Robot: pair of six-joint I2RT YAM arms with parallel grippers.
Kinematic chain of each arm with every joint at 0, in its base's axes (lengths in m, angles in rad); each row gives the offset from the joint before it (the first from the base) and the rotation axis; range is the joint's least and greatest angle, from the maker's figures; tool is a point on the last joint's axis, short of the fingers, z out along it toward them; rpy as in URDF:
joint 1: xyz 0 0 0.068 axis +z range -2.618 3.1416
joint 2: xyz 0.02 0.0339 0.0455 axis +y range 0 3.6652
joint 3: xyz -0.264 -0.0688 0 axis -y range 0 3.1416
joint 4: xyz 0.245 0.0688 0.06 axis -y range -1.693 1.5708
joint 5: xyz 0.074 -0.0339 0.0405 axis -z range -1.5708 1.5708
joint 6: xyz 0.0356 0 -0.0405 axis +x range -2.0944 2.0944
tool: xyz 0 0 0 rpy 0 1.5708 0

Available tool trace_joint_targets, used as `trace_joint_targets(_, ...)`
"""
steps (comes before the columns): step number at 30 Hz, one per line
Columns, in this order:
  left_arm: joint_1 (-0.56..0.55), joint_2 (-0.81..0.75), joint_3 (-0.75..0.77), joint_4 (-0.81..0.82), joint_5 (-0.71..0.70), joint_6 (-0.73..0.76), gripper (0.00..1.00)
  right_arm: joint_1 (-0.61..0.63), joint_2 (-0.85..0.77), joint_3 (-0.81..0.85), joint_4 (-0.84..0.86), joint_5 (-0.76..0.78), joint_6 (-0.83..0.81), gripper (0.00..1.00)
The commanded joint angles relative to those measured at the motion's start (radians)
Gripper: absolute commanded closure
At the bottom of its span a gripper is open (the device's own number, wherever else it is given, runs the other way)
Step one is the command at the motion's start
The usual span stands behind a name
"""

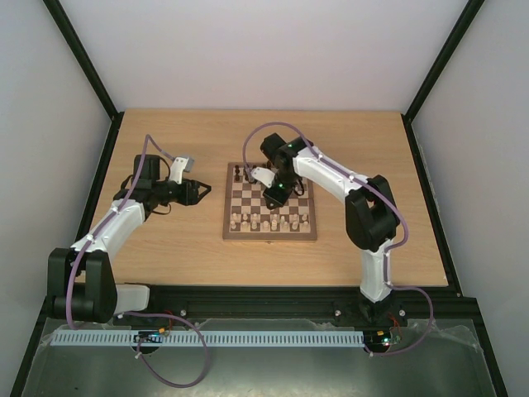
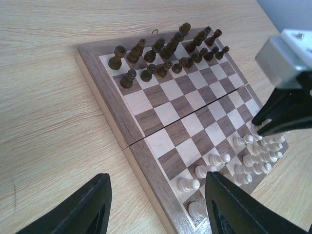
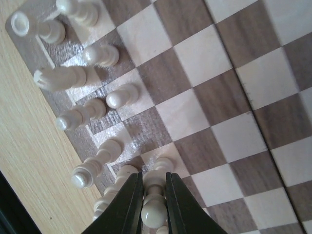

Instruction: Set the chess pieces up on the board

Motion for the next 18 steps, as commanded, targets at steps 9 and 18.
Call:
trace_joint_targets(9,0.007,-0.008,-0.006,-0.003,0.015,-0.004,0.44,0.067,-0.017,-0.121,0.109,-0.001,-0.034,0.88)
trace_joint_targets(18,0.007,-0.010,-0.008,-0.002,0.014,-0.003,0.44,0.072,0.025,-0.124,0.122,0.007,-0.028,0.87)
